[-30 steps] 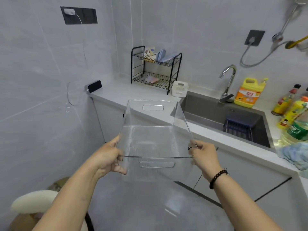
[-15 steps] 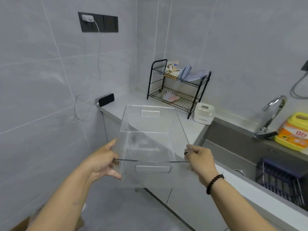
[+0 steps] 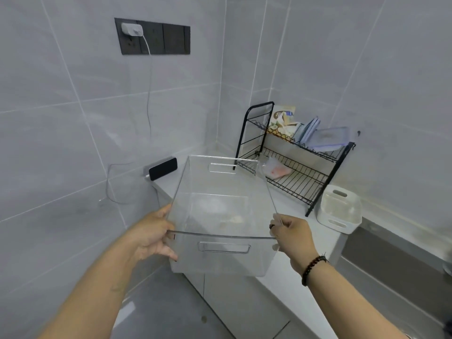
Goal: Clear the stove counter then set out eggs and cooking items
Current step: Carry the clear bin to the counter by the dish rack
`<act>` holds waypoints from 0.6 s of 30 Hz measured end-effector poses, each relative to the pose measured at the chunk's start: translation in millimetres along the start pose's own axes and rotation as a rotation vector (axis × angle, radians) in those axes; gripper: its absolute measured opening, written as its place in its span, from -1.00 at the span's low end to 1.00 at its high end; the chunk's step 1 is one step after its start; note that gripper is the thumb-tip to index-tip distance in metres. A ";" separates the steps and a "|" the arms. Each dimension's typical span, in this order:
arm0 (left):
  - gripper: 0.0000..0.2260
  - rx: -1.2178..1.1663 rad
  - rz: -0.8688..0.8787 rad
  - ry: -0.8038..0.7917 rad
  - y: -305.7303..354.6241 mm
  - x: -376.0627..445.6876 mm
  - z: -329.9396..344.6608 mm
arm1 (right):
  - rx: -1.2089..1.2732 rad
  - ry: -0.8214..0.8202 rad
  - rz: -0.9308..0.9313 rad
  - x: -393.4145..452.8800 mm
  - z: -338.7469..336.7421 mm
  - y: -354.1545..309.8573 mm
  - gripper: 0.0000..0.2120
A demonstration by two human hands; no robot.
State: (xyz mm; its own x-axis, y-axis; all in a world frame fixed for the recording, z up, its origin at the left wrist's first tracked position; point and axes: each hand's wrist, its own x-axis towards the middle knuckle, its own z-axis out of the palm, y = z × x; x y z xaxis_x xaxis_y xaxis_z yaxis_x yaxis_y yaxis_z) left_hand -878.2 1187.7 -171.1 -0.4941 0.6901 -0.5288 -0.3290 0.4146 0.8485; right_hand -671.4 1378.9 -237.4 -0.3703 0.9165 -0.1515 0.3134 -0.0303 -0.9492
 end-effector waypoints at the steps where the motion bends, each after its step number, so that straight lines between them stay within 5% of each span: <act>1: -0.44 0.005 -0.010 0.001 3.3 13.1 -5.7 | -0.009 0.006 0.011 9.4 7.2 -0.8 -0.80; 18: -0.41 0.217 -0.043 -0.219 101.8 271.7 -145.1 | 0.051 0.287 0.171 135.7 193.1 -31.8 -0.77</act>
State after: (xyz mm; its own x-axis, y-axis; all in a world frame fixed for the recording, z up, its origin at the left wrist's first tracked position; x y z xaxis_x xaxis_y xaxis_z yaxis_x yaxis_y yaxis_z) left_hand -1162.8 1331.3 -231.6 -0.2903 0.7707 -0.5672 -0.1548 0.5471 0.8226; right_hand -900.5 1427.2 -281.1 -0.0528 0.9710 -0.2333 0.3028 -0.2071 -0.9303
